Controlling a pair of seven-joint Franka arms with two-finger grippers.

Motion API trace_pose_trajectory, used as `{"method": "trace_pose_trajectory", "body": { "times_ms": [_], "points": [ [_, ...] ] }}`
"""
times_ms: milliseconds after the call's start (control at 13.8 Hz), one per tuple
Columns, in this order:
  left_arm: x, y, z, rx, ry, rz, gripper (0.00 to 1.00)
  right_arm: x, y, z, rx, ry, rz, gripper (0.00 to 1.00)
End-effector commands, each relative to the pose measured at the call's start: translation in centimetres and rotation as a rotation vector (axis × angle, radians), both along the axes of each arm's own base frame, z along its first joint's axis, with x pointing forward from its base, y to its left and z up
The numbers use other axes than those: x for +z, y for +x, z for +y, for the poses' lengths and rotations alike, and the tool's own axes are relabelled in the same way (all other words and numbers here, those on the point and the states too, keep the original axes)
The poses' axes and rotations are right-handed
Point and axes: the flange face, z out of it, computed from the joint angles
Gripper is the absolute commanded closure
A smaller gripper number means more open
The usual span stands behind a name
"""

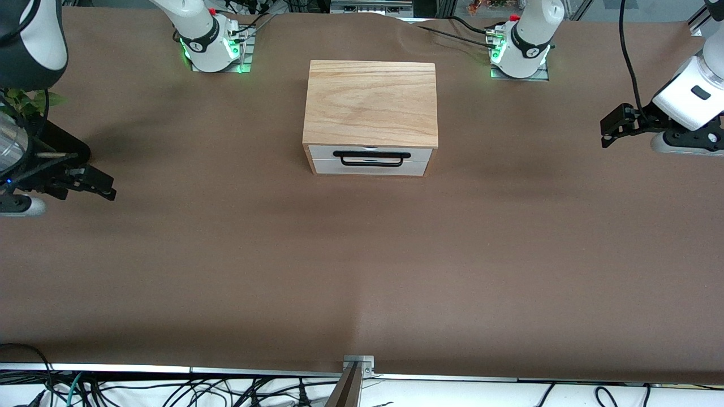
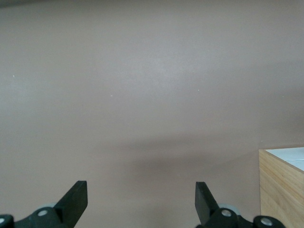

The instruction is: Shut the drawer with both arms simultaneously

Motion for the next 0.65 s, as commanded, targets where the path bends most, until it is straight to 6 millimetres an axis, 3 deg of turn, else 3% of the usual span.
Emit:
{"method": "trace_pose_trajectory", "body": {
  "times_ms": [0, 217, 578],
  "points": [
    [1.4, -0.3, 0.5, 0.002, -0.006, -0.026, 0.00, 0.1, -2.1, -0.7, -0.008, -0.009, -0.001, 0.00],
    [1.3, -0.2, 1.5, 0.011, -0.009, -0.025, 0.00, 0.1, -2.3, 0.6, 0.011, -0.005, 0.004, 0.00],
    [1.6, 0.1, 1.5, 0.019, -0.043, -0.034, 0.00, -0.6, -1.7, 0.9, 0.016, -0.009, 0.021, 0.00]
  ]
}}
